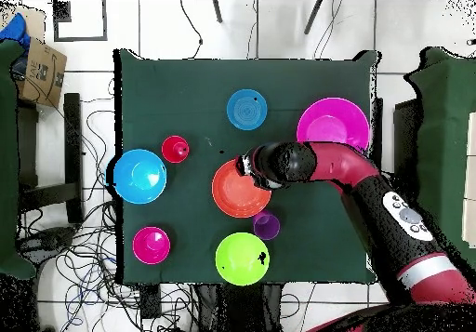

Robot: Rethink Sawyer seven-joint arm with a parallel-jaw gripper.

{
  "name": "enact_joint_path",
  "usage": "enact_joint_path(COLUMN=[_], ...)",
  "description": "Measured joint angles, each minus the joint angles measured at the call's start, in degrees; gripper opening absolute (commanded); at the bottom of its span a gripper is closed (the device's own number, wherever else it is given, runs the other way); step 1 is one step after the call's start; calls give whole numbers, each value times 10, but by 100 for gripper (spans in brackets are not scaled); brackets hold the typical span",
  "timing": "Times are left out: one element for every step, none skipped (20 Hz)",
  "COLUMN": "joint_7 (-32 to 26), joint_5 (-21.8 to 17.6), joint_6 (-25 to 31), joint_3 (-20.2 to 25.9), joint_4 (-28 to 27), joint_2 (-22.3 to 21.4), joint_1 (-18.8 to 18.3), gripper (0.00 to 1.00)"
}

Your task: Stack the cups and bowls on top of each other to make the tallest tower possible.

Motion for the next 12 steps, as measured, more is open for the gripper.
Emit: enact_joint_path(joint_7=[0,0,0,0,0,0,0,0,0,0,0,0], joint_5=[-3,-7,-18,-22,-25,-31,-37,-44,-49,-56,-60,-69], joint_6=[0,0,0,0,0,0,0,0,0,0,0,0], joint_3=[1,3,8,10,12,15,17,20,23,27,29,33], joint_4=[0,0,0,0,0,0,0,0,1,2,3,5], joint_2=[1,2,5,6,8,11,14,17,18,19,18,17], joint_1=[0,1,0,0,0,-1,-1,-3,-4,-7,-8,-12], gripper=[100,100,100,100,100,100,100,100,100,100,100,100])
